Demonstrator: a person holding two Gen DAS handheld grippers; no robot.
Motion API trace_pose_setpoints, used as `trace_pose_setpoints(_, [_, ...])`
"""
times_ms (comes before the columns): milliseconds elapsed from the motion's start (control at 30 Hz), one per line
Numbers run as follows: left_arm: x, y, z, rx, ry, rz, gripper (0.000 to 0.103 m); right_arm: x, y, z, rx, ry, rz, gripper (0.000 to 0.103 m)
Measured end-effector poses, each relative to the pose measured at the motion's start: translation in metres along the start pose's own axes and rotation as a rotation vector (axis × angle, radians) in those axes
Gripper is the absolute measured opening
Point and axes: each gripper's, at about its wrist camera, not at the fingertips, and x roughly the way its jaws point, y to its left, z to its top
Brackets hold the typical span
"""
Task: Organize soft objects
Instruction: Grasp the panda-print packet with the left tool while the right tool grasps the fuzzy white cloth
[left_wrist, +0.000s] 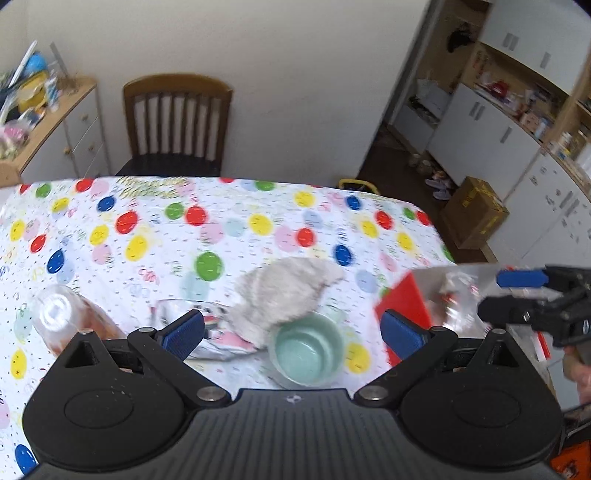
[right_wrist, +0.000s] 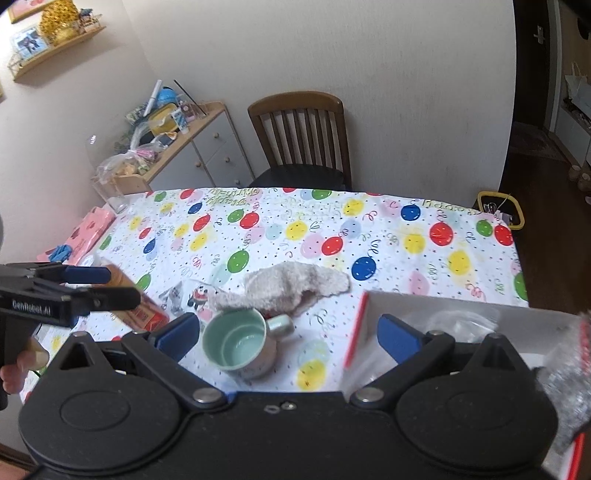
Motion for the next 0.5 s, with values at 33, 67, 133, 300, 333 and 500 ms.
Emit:
trace_pose_setpoints(33, [0.005,0.008,0.005,-0.017,0.009,0.006,0.102,0.007,0.003,0.003,0.002,0.005,-0.006,0.102])
trace_pose_setpoints(67, [0.011,0.017,0.009,-0.035,0.022,0.010,0.102,0.015,0.006,0.007,0.005,0.012,-0.014,0.102])
trace_pose_setpoints(133, [0.023,0.031,0.019,-0.084,0.051,0.012,0.102,0.030,0.009,0.012,0.014,0.027,-0.027,0.102])
trace_pose_setpoints(300, [0.056,0.052,0.035,-0.186,0.110,0.006,0.102,0.066,0.015,0.025,0.013,0.070,-0.048,0.102])
trace_pose_setpoints(333, [0.063,0.054,0.037,-0.198,0.121,0.022,0.102,0.073,0.014,0.027,0.017,0.079,-0.053,0.102])
trace_pose_setpoints(500, [0.094,0.064,0.048,-0.229,0.149,0.111,0.102,0.106,0.011,0.035,0.042,0.116,-0.065,0.102])
